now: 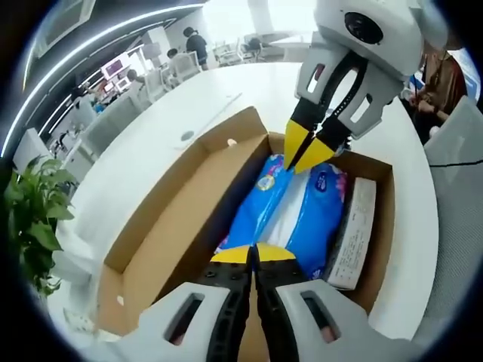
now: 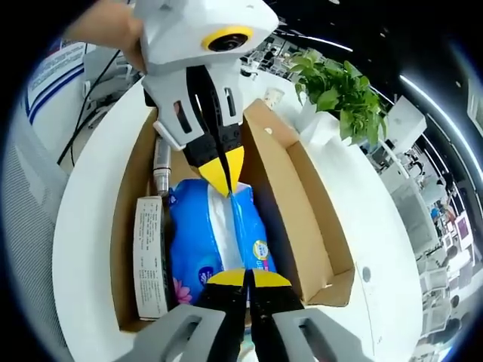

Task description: Operate the shoe box by opening the lid, removing the specified soft item, and placing it in the target area until the item is outside and the box remains undamaged.

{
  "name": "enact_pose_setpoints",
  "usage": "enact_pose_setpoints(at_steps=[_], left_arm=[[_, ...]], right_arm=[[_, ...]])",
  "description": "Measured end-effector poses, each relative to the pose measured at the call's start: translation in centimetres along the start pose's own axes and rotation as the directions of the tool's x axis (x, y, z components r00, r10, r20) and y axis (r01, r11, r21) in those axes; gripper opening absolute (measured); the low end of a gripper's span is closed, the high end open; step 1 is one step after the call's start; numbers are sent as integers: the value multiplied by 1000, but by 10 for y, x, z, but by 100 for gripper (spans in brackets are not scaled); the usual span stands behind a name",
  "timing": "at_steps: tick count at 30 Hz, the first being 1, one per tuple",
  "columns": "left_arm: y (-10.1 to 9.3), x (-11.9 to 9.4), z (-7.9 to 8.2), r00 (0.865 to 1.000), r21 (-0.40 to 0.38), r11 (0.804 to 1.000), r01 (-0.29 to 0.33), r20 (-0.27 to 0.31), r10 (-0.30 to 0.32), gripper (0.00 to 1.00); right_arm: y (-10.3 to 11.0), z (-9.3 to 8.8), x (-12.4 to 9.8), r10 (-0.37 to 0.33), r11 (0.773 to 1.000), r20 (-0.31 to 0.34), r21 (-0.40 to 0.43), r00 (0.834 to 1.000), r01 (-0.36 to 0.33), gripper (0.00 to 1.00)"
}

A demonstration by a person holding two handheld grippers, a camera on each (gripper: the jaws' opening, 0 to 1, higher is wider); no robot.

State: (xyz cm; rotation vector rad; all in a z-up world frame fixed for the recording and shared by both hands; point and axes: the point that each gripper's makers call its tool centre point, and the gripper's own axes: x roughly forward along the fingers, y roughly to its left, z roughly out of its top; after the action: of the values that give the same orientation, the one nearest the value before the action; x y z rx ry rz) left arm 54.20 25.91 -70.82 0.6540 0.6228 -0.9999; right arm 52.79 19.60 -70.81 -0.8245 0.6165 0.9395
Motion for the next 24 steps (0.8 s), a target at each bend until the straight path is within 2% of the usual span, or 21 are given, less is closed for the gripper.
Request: enact_pose_setpoints(at_steps=[24], left_arm=[[8,-47,25,999,30,999,-42,27,41,0]], right_arm=[[-11,39,-39,-40,998,65,-55,997,43,0]])
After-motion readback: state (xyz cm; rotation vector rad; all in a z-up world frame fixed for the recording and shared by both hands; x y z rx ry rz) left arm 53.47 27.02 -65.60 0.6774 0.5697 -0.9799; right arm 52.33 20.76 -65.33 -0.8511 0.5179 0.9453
